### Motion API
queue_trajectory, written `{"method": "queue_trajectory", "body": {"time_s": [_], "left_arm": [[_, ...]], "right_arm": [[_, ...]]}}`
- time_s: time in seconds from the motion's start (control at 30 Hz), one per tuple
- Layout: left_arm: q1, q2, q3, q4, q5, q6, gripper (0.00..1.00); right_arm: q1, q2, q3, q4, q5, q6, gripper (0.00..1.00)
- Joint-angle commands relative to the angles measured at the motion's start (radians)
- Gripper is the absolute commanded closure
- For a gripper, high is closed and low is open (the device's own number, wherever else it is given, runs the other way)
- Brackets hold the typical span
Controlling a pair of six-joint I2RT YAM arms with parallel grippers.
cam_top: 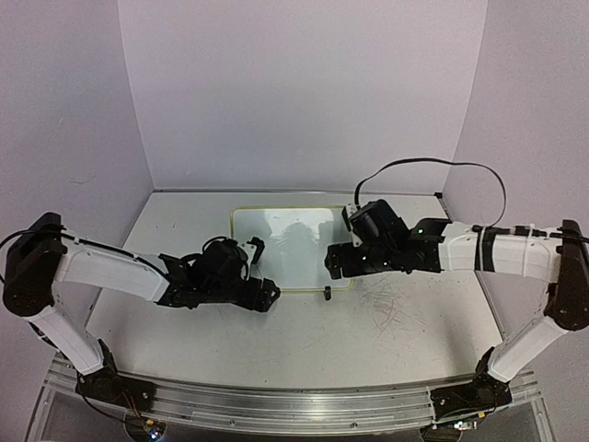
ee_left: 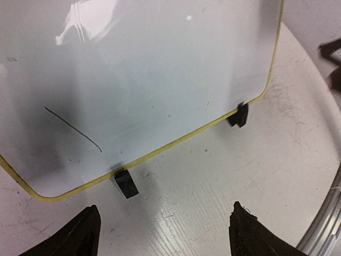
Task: Write a sentence on the whiteboard
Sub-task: Adjust the whiteboard stand at the center of the board.
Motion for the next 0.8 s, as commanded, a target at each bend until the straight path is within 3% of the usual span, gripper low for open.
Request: {"method": "queue_trajectory", "body": {"time_s": [0.0, 0.27, 0.4, 0.77], "left_arm": [[0.000, -0.163, -0.015, -0.003, -0.052, 0.032, 0.14], [0.007, -0.288, 0.026, -0.041, -0.231, 0.018, 0.12], [0.007, -0.307, 0.044, -0.035, -0.287, 0.035, 0.12], [0.009, -0.310, 0.095, -0.025, -0.328, 0.098, 0.11]], "right_arm": [[0.033, 0.075, -0.080, 0.154, -0.112, 0.063, 0.20], [0.067, 0.222, -0.087, 0.245, -0.097, 0.068, 0.36], [0.069, 0.254, -0.109, 0.271, -0.027, 0.069, 0.52], [0.069, 0.334, -0.087, 0.317, 0.063, 0.044, 0.62]]}}
